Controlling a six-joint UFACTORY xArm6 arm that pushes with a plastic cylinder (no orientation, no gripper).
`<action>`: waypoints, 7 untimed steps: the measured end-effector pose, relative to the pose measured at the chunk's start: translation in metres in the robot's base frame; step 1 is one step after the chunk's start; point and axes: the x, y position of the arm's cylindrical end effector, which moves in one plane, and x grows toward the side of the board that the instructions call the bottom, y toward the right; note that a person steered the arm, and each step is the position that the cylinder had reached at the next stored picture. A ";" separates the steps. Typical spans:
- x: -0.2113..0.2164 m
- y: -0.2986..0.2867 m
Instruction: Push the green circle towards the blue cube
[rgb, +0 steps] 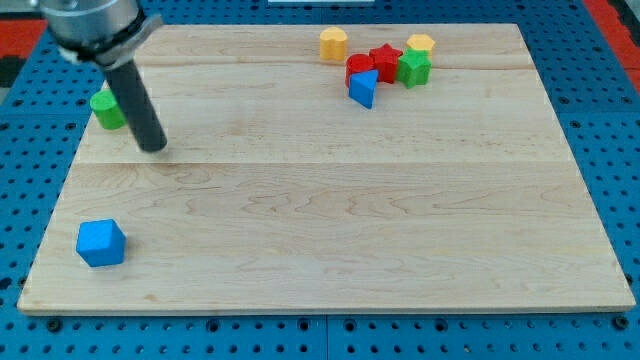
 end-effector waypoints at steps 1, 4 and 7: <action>-0.047 -0.013; -0.034 -0.097; -0.058 -0.035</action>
